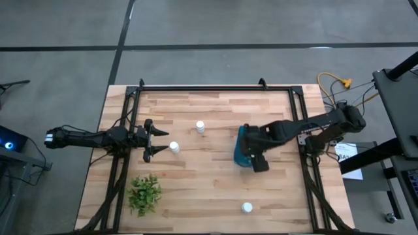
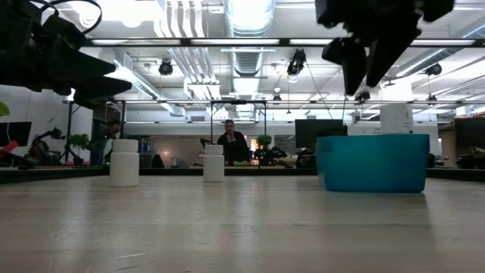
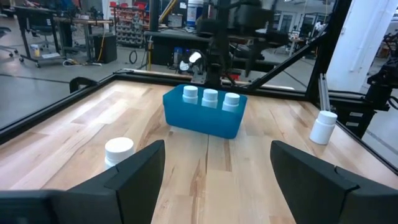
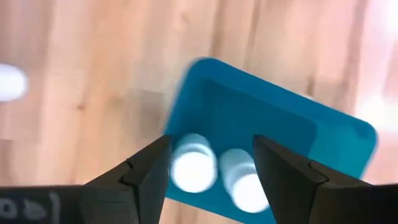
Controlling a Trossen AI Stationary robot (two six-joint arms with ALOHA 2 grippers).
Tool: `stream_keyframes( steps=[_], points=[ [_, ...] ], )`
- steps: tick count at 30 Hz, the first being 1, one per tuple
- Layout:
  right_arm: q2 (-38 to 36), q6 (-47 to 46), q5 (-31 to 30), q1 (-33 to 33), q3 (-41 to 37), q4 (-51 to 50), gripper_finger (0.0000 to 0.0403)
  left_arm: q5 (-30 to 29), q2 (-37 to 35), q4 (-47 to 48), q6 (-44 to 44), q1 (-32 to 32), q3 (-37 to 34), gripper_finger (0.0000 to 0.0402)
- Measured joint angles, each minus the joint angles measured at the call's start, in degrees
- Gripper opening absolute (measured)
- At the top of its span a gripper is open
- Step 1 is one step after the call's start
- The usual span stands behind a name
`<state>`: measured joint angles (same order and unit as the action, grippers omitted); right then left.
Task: Pick and place pill bottles into a basket
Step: Put the white medicine bottle into the blue bin
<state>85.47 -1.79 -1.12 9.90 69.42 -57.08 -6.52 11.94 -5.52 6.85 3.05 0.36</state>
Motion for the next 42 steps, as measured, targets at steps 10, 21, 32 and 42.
stream_keyframes(
  steps=[10,21,32,42],
  points=[
    [0.9,-6.2,-0.36,12.06,4.71,0.01,0.0215,0.0,-0.02,0.0,-0.02,0.0,0.0,0.0274],
    [13.33,-5.88,-0.36,21.37,15.41,-1.67,0.0215,0.01,0.07,-0.01,-0.01,-0.07,0.0,0.0274],
    [21.64,-6.35,-0.31,26.63,21.54,-2.93,0.0215,0.02,0.0,-0.02,-0.02,-0.04,0.0,0.0274],
    [22.15,-9.22,-0.36,28.92,21.58,-2.0,0.0215,0.02,0.13,0.02,0.01,-0.04,0.0,0.0274]
  ],
)
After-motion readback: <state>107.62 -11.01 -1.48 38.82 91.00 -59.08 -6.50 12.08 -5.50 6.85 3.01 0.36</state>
